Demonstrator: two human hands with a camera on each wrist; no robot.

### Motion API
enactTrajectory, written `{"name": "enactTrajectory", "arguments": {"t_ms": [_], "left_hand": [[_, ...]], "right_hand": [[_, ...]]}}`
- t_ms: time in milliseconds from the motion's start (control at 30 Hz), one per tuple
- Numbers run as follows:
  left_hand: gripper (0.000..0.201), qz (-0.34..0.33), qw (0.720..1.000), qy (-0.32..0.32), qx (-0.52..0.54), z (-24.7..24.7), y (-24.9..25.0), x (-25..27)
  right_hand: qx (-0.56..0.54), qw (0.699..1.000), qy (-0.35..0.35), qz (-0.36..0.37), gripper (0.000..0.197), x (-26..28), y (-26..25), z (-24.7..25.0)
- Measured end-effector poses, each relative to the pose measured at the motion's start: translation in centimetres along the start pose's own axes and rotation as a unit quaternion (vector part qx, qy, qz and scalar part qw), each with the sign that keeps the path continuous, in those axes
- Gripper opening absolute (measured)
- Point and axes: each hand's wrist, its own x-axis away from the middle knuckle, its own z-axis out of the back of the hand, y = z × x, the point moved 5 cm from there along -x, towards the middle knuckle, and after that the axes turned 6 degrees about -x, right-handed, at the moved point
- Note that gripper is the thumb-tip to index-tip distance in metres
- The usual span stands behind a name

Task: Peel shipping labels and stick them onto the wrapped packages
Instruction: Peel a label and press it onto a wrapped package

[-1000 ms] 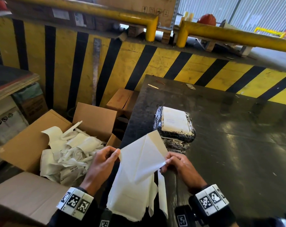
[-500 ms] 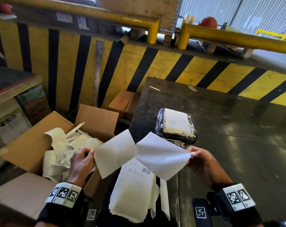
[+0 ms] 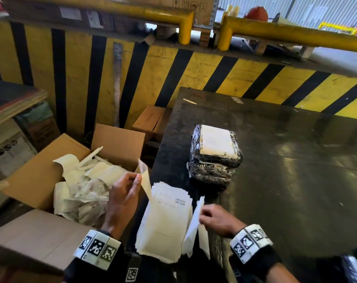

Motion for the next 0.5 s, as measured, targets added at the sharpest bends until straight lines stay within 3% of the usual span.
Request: {"name": "enactTrajectory", "arguments": {"t_ms": [200, 300, 367, 433, 500], "left_hand": [[0.014, 0.002, 0.999, -0.039, 0.004, -1.2, 0.2, 1.1], [0.011, -0.027, 0.998, -0.06, 0.013, -1.6, 0.4, 1.4], [0.019, -0.053, 0.996, -0.07, 0.01, -1.8, 0.8, 1.3], [0.027, -0.075, 0.994, -0.079, 0.01, -1.9, 1.6, 1.1], [0.033, -0.098, 0.99, -0.097, 0.015, -2.2, 2.5, 0.6]], "right_hand": [[0.13, 0.991, -0.034, -0.011, 0.016, -1.1, 1.5, -2.0], [0.16, 0.987, -0.018, -0.022, 0.022, -1.1, 1.7, -1.5], [0.178, 0.984, 0.024, -0.011, 0.03, -0.8, 1.1, -0.6], [0.084, 0.99, 0.105, 0.034, 0.032, 0.0, -0.9, 0.9], [-0.112, 0.977, 0.167, 0.07, 0.041, 0.8, -3.7, 2.5]]}}
